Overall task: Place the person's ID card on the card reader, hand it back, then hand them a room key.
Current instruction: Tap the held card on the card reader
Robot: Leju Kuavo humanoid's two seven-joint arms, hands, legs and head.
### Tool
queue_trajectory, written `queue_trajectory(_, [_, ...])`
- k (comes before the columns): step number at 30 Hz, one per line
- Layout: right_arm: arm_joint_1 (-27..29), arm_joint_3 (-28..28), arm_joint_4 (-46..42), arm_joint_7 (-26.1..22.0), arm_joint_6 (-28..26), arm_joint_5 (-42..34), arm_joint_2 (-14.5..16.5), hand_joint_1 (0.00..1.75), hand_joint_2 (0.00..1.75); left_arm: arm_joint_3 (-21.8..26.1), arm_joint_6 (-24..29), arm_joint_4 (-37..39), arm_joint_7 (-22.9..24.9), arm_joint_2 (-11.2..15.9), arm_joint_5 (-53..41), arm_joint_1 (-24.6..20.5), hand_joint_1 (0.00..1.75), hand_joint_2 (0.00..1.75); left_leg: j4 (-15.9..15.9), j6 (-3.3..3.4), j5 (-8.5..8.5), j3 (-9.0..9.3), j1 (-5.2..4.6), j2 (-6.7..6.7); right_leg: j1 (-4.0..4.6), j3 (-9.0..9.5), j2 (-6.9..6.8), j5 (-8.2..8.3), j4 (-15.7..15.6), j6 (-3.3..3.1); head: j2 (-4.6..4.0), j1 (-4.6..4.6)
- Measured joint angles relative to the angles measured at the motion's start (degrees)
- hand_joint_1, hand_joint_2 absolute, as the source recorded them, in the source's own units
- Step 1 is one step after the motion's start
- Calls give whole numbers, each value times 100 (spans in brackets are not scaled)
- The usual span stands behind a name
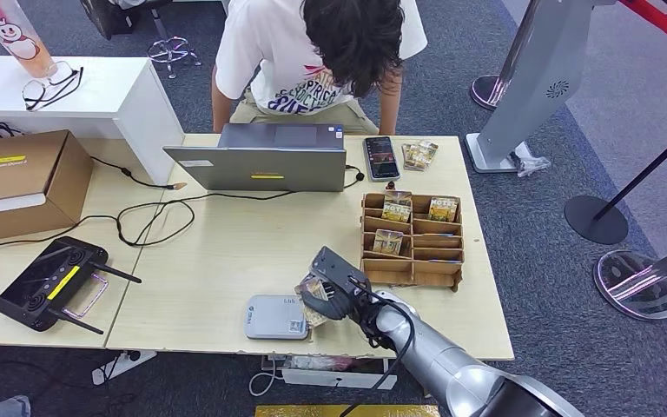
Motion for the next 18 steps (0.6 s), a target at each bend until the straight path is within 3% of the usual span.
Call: queue_trajectory(18, [-2,2,146,225,-5,246,0,175,175,0,37,0,-30,-31,47,-3,0,0,0,0,0,2,0,0,0,1,0,0,0,0,0,0])
